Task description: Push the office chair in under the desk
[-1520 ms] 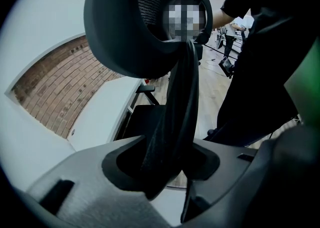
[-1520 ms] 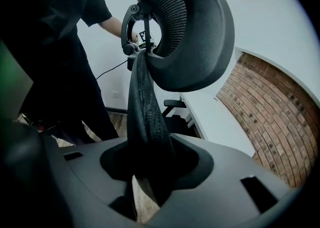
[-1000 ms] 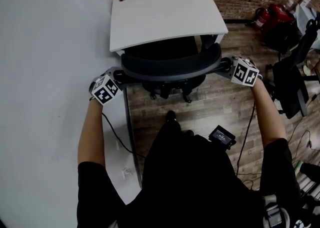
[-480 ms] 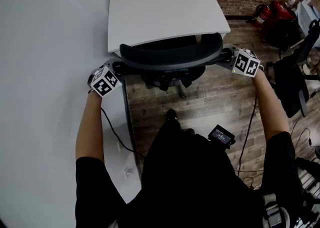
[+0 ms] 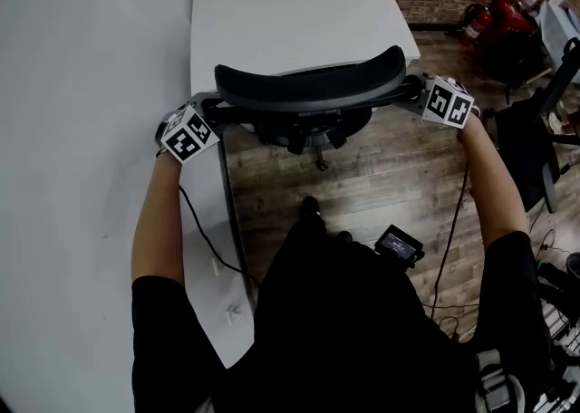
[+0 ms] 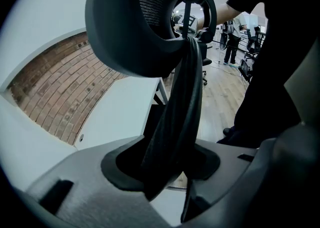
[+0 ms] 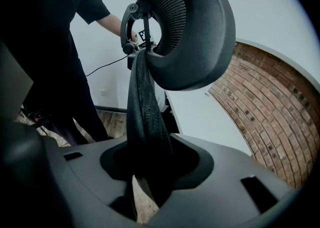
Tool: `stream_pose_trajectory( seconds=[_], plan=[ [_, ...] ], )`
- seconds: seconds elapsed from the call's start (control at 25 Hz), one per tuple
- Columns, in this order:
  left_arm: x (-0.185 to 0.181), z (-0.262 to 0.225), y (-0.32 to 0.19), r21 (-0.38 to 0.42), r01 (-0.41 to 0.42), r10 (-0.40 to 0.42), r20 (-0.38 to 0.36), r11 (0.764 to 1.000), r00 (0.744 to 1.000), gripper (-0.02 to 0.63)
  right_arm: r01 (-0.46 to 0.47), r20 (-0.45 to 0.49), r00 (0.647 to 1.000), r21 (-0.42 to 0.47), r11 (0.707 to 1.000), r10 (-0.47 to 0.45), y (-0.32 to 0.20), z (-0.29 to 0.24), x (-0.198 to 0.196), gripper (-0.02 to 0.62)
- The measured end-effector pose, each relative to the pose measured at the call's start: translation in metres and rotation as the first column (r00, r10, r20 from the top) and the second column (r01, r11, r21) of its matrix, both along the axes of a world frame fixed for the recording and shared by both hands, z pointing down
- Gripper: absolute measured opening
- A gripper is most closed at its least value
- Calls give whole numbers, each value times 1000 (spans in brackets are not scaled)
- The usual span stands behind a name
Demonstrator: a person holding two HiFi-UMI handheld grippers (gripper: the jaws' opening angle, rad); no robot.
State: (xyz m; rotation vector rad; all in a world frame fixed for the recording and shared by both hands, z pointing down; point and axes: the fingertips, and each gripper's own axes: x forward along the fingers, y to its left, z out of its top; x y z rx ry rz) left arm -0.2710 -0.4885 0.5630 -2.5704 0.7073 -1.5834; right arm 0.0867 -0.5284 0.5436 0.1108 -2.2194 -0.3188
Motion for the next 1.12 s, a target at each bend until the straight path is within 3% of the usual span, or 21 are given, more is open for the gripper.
stream_pose_trajectory(
  seconds=[1.12],
  plan=[
    [9,2,-52,23,21,-21,3,1000,1000,189,-21,-4,1000,15,1000,21,-54,1,9,161]
  ],
)
